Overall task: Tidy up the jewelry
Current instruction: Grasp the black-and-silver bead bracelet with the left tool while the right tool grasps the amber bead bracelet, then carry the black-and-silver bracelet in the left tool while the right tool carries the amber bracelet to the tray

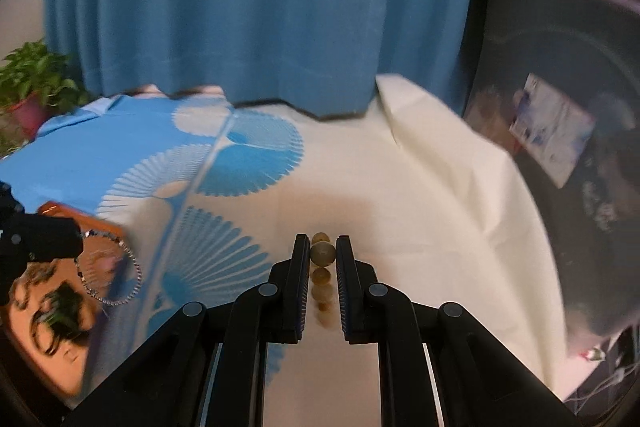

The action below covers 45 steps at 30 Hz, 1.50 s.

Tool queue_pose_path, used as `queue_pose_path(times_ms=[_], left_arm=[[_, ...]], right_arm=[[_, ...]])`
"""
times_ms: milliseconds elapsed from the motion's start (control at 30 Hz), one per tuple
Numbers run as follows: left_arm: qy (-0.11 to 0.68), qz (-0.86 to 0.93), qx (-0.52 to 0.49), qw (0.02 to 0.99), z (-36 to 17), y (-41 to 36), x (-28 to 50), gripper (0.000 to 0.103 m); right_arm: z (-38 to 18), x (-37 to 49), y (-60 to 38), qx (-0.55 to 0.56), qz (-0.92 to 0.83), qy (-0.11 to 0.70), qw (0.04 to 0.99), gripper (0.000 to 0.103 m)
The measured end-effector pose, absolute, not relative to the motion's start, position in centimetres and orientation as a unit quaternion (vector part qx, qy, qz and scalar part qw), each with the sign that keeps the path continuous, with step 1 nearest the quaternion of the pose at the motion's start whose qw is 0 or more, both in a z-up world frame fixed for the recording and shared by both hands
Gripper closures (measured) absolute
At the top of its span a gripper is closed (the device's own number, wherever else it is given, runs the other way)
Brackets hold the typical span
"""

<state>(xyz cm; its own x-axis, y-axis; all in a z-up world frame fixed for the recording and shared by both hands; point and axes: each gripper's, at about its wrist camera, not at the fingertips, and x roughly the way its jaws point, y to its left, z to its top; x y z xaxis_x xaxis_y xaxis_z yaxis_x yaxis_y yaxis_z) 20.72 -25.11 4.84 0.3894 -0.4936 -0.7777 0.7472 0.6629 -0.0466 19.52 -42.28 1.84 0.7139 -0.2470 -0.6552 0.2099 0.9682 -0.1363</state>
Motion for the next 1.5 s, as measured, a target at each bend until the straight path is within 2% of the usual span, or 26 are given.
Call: queue_pose_path(times_ms=[300, 600, 767, 1033, 1500], left_arm=[[0.376, -0.377, 0.129, 0.837, 7.5, -17.3, 10.4, 0.102], [0.372, -0.367, 0.118, 0.845, 6.9, -10.8, 1.2, 0.102], [0.38, -0.359, 0.105, 0.846, 5.4, -8.7, -1.8, 0.102], [0.38, -0.339, 0.069, 0.858, 4.4, -5.6, -5.1, 0.102], [0.384, -0.313, 0.046, 0.867, 4.0, -2.9, -5.7, 0.102]], right_arm=[[6.2, 8.2, -34.7, -0.031, -0.077, 0.34, 0.937, 0.089], [4.4, -2.4, -27.9, 0.0, -0.032, 0.353, 0.935, 0.089], [3.2, -7.1, -24.7, -0.017, -0.02, 0.359, 0.933, 0.089], [1.4, -11.0, -20.6, -0.039, 0.015, 0.379, 0.925, 0.089], [1.0, -11.5, -17.6, -0.072, 0.043, 0.38, 0.921, 0.089]])
